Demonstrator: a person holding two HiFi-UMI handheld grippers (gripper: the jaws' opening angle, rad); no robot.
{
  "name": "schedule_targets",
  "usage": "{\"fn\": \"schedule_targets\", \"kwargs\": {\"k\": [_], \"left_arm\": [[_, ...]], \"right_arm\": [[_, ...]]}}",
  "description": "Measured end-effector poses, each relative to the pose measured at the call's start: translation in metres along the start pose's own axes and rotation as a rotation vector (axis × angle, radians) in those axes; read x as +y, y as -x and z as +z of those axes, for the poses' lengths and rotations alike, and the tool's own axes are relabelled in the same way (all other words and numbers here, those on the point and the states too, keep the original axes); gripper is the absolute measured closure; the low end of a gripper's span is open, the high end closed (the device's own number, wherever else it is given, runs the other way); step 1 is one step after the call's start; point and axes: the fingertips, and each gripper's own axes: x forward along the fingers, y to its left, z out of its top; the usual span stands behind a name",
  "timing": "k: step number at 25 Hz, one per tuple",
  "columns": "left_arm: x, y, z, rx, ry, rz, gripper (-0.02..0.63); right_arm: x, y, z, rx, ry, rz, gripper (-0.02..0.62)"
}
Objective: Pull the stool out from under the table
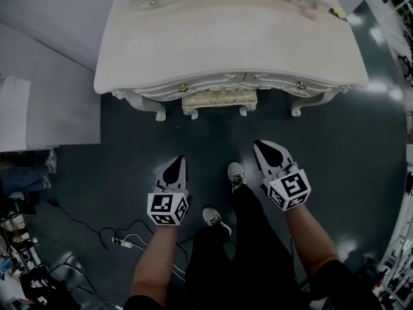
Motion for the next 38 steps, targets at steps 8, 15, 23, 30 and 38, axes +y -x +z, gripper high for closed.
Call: {"fn": "schedule_targets", "kwargs": {"k": [8, 15, 23, 30, 38], "left_arm": [[0.042, -0.074, -0.071, 0.048, -0.019, 0.006, 0.597], [0.070, -0.149, -0.127, 0.062, -0.041, 0.011, 0.503], [0.117, -0.223, -0.178, -0.003, -0.101, 0.071, 0.385], [0.152, -0.268, -0.212, -0.044, -0.108, 0.102, 0.360], [0.172, -0.305, -0.218, -0.059, -0.139, 0.107, 0.319]], "right_arm": [[-0.042, -0.049, -0.079, 0.031, -0.050, -0.056, 0.455], [-0.110, -0.096, -0.146, 0.056, -0.021, -0.127, 0.410], [-0.178, -0.159, -0.231, 0.066, 0.042, -0.171, 0.348], [-0.222, -0.199, -0.277, 0.045, 0.051, -0.233, 0.305], [-0.244, -0.234, -0.287, 0.050, 0.114, -0.228, 0.282]]}}
